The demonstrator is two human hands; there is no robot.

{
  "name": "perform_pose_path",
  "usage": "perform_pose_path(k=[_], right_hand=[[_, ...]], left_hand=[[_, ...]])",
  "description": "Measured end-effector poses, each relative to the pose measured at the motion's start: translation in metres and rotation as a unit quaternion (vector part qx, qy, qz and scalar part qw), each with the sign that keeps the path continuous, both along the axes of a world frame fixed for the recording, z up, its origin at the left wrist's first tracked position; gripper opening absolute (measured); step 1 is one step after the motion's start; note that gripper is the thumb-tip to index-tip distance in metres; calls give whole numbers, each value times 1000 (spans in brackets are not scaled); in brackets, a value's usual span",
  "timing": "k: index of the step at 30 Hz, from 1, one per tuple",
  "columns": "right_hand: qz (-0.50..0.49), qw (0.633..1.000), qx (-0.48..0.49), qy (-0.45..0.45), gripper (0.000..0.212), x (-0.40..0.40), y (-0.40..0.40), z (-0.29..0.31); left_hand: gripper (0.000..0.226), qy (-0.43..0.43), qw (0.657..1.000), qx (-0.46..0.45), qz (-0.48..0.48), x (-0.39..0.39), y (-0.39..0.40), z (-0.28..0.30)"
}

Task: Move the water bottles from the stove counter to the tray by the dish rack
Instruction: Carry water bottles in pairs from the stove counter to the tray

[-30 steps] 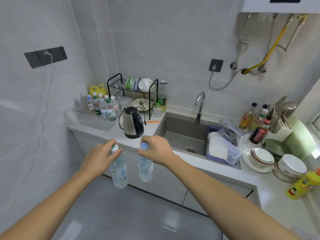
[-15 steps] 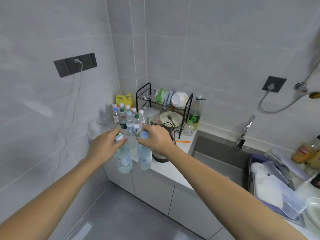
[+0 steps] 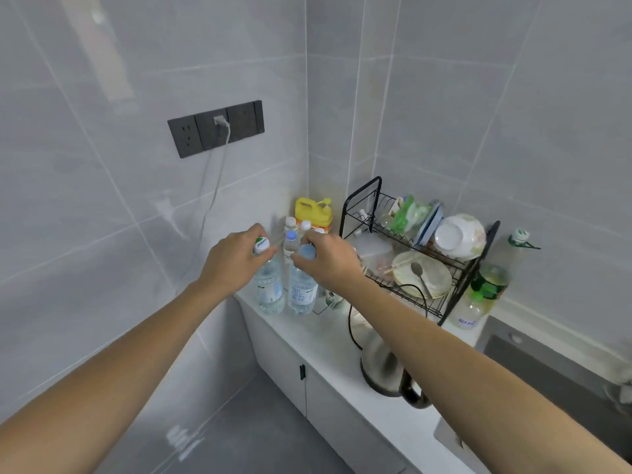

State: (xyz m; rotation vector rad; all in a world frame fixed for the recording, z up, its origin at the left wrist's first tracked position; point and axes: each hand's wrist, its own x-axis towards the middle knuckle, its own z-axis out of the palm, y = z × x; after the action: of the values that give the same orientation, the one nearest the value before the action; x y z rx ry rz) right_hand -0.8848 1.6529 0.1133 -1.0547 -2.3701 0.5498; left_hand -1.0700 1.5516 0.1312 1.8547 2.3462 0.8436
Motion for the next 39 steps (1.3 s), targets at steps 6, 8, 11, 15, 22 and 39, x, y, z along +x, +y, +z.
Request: perform_pose_path(k=[6,8,11,15,22,39], right_hand=[[-6,1000,-3,-6,28,-25,57,-14],[-17,1000,0,-13,30,-30,69,-22],[-40,999,-9,-22,32,-35,81,-38],[-96,994,-30,-32,34,-38,88,-56],[-199,976,-59,-65,30,-38,83,-82],[-274,940,-82,-185,32,-58,92,-128]], left_hand=[[36,6,1000,-2,-6,-27,64,-12],[38,15,1000,-9,-20,-35,85,-20],[35,27,998,-12,-56,-44,112,-34],[33,24,994,-29,-105,-53,142,-57],[33,15,971,-66,-230,-56,175,-104],[30,-51,933,-184,-305,-58,227,-167]])
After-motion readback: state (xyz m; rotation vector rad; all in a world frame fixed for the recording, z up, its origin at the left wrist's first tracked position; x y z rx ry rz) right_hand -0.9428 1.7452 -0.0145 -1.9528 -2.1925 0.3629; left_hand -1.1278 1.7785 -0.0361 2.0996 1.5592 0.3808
